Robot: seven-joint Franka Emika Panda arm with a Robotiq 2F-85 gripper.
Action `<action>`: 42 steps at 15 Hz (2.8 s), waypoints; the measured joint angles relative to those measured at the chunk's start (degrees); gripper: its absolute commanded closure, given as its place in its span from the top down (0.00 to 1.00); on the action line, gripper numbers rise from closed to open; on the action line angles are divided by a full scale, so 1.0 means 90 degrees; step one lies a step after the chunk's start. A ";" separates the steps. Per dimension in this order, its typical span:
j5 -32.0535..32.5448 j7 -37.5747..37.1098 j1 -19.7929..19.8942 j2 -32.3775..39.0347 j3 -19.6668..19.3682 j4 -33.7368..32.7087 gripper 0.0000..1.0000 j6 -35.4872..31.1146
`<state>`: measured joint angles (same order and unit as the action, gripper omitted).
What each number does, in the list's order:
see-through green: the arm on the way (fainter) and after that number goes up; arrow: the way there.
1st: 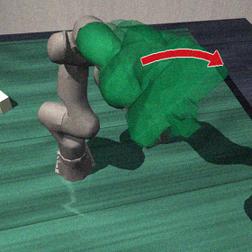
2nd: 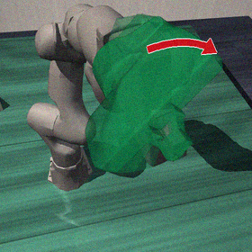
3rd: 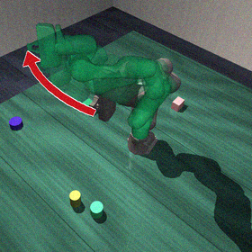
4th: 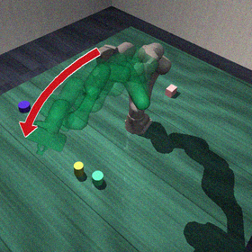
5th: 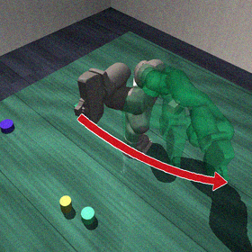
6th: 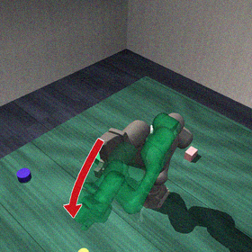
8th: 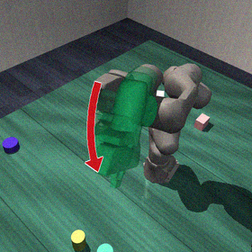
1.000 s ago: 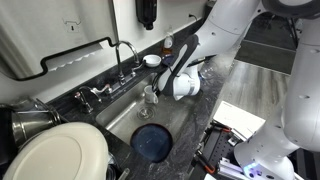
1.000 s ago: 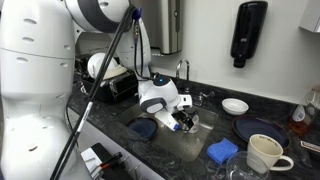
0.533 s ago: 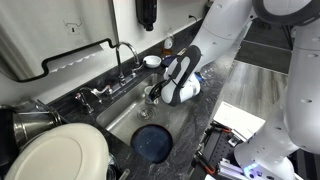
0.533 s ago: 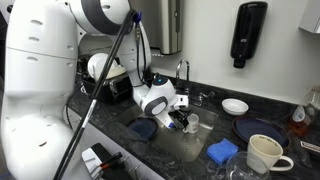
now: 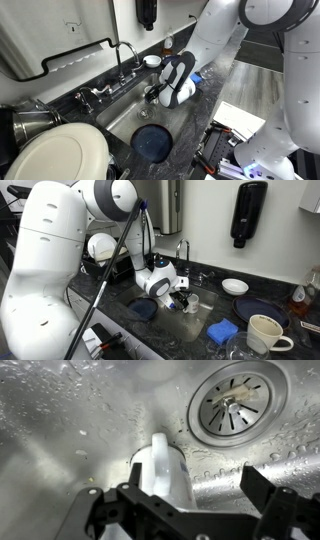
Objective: Pour out the water in the mug
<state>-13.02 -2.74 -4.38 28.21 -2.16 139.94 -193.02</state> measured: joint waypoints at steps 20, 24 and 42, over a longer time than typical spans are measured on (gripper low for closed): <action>0.0372 -0.0005 -0.0346 0.0678 -0.0637 -0.0585 0.04 0.0271; 0.0374 -0.0007 -0.0315 0.0554 -0.0710 -0.0578 0.04 0.0506; 0.5377 -0.0572 -0.1685 -0.0819 -0.2774 -0.0563 0.04 0.4114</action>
<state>35.37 -7.89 -19.54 20.83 -27.12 134.87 -156.00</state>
